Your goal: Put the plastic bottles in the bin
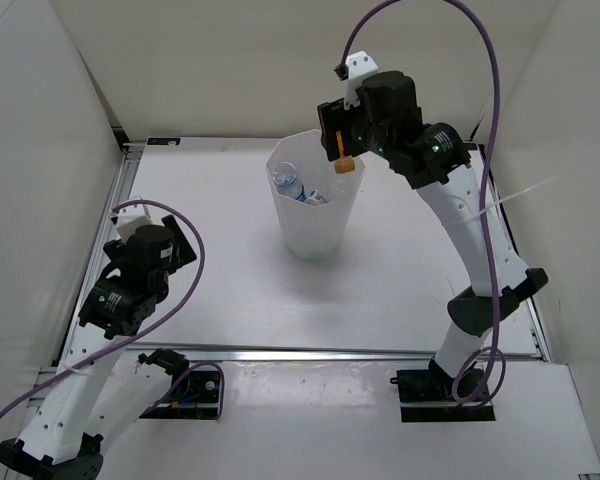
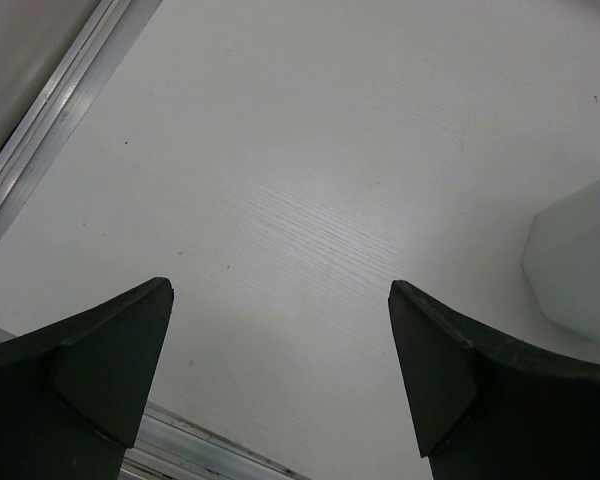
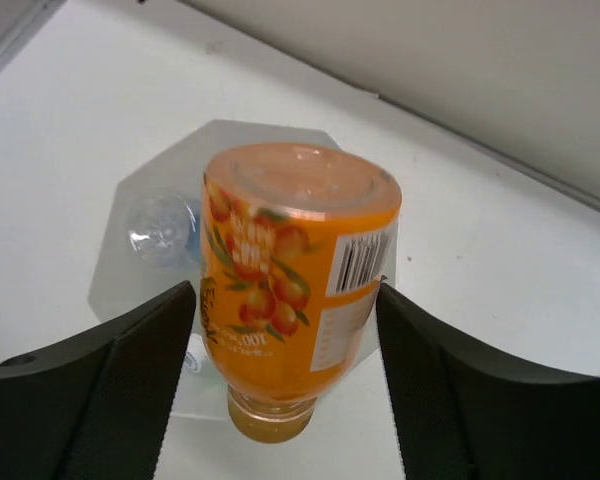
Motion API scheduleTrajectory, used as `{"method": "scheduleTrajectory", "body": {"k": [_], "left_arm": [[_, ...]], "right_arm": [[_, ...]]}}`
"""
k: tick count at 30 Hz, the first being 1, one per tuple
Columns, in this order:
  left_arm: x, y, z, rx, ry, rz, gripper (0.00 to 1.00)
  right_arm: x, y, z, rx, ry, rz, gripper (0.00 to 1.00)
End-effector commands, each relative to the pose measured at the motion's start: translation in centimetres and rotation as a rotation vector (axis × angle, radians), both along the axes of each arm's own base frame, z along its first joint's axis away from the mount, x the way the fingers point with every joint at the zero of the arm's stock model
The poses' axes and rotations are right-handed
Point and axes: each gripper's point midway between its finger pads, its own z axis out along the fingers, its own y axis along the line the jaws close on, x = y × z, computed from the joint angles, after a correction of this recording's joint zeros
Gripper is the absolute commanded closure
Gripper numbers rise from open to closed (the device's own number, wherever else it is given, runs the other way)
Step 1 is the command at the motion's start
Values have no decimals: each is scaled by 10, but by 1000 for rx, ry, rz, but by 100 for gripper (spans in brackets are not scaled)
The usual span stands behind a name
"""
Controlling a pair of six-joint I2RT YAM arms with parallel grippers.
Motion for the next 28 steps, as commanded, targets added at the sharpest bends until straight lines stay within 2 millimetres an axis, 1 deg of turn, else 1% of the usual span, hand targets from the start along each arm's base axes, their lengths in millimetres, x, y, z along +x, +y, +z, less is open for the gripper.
{"method": "scheduleTrajectory", "body": {"k": [1, 2, 3, 7, 8, 9, 11, 13, 14, 15, 16, 17, 18, 19, 20, 21, 22, 23, 25, 26, 27, 28], "left_arm": [[1, 2, 5, -12, -26, 15, 0], [1, 2, 5, -12, -26, 15, 0], [0, 2, 7, -12, -26, 15, 0], [-1, 2, 5, -25, -23, 24, 0], [-2, 2, 3, -33, -24, 29, 0], [-2, 2, 3, -33, -24, 29, 0], [-4, 1, 1, -42, -16, 26, 0], [-4, 1, -3, -38, -7, 26, 0], [-4, 1, -3, -38, -7, 26, 0], [-4, 1, -7, -34, 3, 27, 0], [-4, 3, -6, -28, 0, 35, 0], [-6, 4, -11, -20, 16, 35, 0], [-6, 5, -11, -15, 14, 43, 0], [-9, 9, -17, -5, 31, 59, 0], [-9, 11, -16, 1, 28, 69, 0], [-10, 13, -22, 11, 47, 88, 0], [-12, 23, -20, 36, 36, 138, 0], [-19, 31, -23, 57, 54, 181, 0], [-22, 42, -21, 84, 39, 252, 0], [-23, 51, -16, 121, 19, 297, 0], [-23, 56, -18, 144, 13, 320, 0], [-23, 60, -16, 178, 6, 335, 0]], "right_arm": [[1, 13, -32, -6, 109, 67, 22], [4, 11, -37, -4, 123, 71, 20], [1, 14, -41, -3, 139, 92, 18], [0, 16, -48, 17, 177, 102, 5], [2, 9, -45, 17, 165, 77, 1], [5, 5, -44, 9, 157, 54, 1], [1, -5, -30, 34, 130, 11, 1], [2, -19, -19, 65, 112, -58, 1], [1, -35, -15, 106, 125, -137, 1], [-1, -42, -23, 110, 155, -162, 1], [-6, -45, -27, 128, 192, -159, 1], [-12, -61, -32, 141, 238, -172, 1], [-15, -65, -38, 176, 287, -182, 1], [-19, -71, -59, 184, 374, -170, 1], [-27, -73, -62, 197, 399, -149, 1], [-33, -74, -72, 197, 433, -136, 1], [-39, -75, -81, 189, 459, -131, 1], [-52, -80, -99, 168, 499, -139, 1], [-58, -85, -106, 164, 480, -140, 1], [-65, -91, -101, 171, 455, -145, 1], [-69, -95, -112, 153, 471, -162, 1], [-67, -106, -107, 153, 435, -201, 1]]}}
